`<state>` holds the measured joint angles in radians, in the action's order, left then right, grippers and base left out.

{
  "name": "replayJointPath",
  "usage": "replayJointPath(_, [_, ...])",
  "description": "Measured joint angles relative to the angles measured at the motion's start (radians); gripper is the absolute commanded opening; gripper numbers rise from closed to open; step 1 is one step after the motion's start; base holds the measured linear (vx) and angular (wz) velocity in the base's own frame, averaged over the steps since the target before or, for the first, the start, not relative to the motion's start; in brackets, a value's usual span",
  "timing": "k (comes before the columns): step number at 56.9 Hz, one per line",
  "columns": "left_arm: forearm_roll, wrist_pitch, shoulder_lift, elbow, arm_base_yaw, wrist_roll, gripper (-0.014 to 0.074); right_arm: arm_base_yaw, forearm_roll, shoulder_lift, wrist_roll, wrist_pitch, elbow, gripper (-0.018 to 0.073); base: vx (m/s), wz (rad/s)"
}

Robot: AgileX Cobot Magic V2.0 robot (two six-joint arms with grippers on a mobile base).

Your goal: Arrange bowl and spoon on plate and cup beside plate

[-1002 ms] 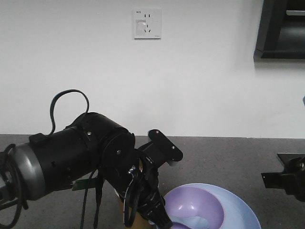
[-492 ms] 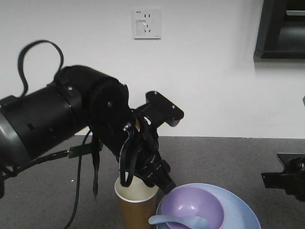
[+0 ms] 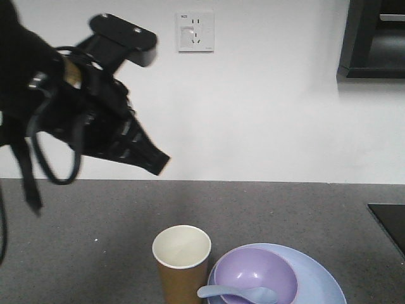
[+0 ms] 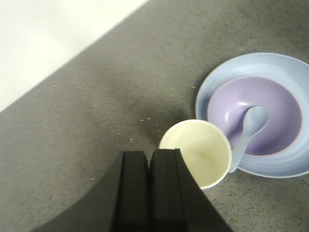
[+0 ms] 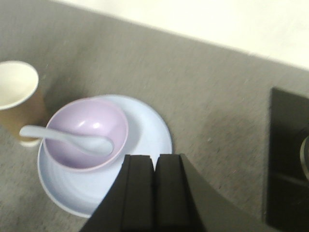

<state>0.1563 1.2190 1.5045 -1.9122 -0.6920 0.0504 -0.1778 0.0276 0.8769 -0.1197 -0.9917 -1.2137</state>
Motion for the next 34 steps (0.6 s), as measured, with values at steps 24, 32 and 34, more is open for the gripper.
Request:
replayJointPath(24, [0.001, -0.59, -0.729, 0.98, 0.029, -0.156, -0.0006, 0.0, -0.017, -0.538, 0.019, 0.301, 0.474, -0.0012, 0.0, 0.0])
replayJointPath(32, [0.001, -0.724, -0.918, 1.2, 0.029, -0.203, -0.0006, 0.0, -0.021, -0.642, 0.023, 0.333, 0.566, -0.0012, 0.0, 0.0])
replayJointPath(34, [0.001, -0.745, -0.949, 1.232, 0.029, -0.206, -0.0006, 0.0, -0.022, -0.656, 0.023, 0.343, 0.578, -0.0012, 0.0, 0.0])
